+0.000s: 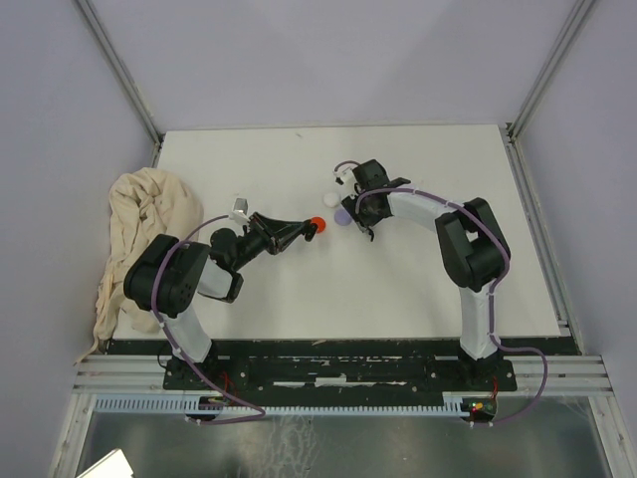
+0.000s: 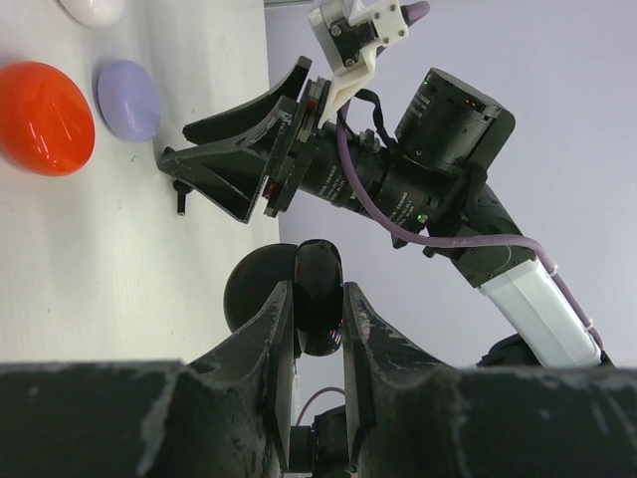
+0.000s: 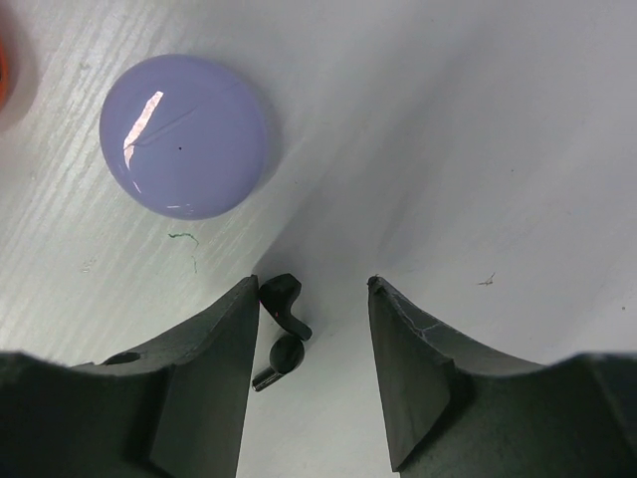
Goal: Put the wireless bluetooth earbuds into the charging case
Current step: Pick up the earbud from the center of the board.
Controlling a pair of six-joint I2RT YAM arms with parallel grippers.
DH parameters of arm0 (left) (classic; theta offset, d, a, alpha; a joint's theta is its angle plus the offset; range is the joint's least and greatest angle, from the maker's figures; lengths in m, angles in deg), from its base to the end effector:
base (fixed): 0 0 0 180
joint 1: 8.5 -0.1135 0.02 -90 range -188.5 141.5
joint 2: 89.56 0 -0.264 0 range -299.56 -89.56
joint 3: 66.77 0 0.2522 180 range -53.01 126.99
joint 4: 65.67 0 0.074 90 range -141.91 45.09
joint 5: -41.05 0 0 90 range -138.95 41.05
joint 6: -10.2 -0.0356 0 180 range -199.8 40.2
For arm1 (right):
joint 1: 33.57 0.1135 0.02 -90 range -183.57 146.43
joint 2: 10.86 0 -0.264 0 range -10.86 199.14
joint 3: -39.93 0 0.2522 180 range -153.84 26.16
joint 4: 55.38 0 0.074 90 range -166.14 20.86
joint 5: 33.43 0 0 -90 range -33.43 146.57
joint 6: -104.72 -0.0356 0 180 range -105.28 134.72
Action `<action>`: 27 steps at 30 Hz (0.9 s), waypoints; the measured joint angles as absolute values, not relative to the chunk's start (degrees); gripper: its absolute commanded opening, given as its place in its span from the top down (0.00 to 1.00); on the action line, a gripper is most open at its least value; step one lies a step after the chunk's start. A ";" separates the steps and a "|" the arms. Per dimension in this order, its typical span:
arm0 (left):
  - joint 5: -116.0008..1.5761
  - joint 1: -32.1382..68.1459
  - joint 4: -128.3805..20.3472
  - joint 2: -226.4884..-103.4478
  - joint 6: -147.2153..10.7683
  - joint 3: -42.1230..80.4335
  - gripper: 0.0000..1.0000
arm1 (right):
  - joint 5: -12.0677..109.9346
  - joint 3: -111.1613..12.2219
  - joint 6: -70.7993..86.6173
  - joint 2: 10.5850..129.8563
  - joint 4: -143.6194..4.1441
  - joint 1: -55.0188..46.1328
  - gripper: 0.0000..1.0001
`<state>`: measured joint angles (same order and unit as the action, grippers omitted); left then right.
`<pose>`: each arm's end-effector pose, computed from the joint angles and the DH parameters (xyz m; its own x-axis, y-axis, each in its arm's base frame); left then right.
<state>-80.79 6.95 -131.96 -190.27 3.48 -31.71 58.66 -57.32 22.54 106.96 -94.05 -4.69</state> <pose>0.2623 -0.0920 0.1443 -0.7285 -0.6740 -0.1229 0.0967 0.0764 -0.9924 0.3819 0.2091 0.1642 -0.6820 -0.5315 -0.5024 -0.5644 0.8194 -0.1006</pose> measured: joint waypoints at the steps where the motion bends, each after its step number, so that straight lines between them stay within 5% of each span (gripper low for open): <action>1: -80.76 6.95 -132.03 -190.27 3.48 -31.71 0.97 | 58.79 -57.43 22.54 107.09 -94.03 -4.69 0.44; 15: -80.83 6.68 -132.40 -190.29 3.48 -31.71 0.97 | 59.36 -58.15 22.06 107.24 -95.14 -4.69 0.57; 27: -80.85 6.62 -132.62 -190.29 3.48 -31.76 0.97 | 57.90 -59.59 21.42 107.90 -97.68 -4.69 0.58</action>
<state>-80.85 6.62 -132.62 -190.29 3.48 -31.76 57.90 -59.59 21.42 107.90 -97.68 -4.69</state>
